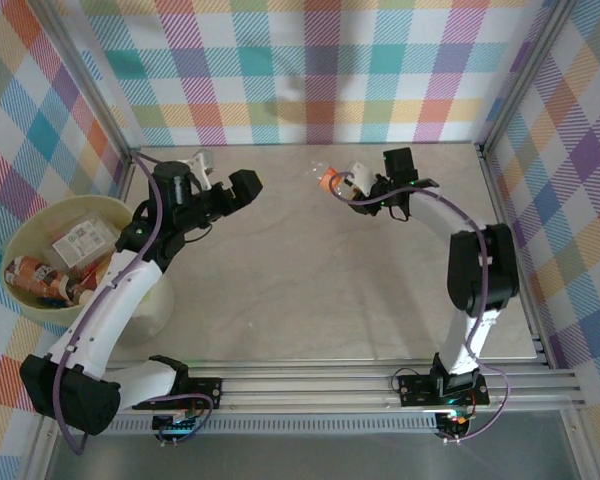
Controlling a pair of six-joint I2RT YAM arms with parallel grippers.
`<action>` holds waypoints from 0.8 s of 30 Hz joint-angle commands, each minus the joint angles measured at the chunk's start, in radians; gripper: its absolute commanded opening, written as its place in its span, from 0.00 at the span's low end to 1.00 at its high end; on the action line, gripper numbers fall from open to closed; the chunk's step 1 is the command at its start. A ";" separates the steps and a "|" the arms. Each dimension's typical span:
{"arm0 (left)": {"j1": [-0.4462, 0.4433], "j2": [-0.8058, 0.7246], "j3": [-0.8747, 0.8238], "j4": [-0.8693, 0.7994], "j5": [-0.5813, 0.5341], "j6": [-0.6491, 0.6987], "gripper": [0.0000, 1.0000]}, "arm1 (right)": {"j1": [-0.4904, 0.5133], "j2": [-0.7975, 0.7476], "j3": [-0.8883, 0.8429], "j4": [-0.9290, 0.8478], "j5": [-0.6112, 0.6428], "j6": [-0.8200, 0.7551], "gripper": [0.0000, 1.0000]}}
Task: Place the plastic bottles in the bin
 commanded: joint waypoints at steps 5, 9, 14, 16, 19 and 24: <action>-0.088 0.062 0.042 0.115 0.020 -0.009 1.00 | 0.006 -0.233 -0.125 0.068 -0.140 0.331 0.13; -0.142 0.119 0.071 0.142 0.003 0.011 1.00 | 0.020 -0.351 -0.221 0.099 -0.197 0.459 0.12; -0.204 0.185 0.113 0.157 -0.038 0.034 1.00 | 0.026 -0.460 -0.316 0.164 -0.256 0.667 0.11; -0.222 0.206 0.117 0.193 -0.034 0.030 1.00 | 0.027 -0.485 -0.330 0.175 -0.299 0.729 0.11; -0.249 0.242 0.132 0.251 -0.025 0.026 1.00 | 0.037 -0.507 -0.337 0.190 -0.366 0.826 0.10; -0.275 0.295 0.161 0.308 -0.047 0.010 1.00 | 0.065 -0.520 -0.356 0.231 -0.444 0.943 0.10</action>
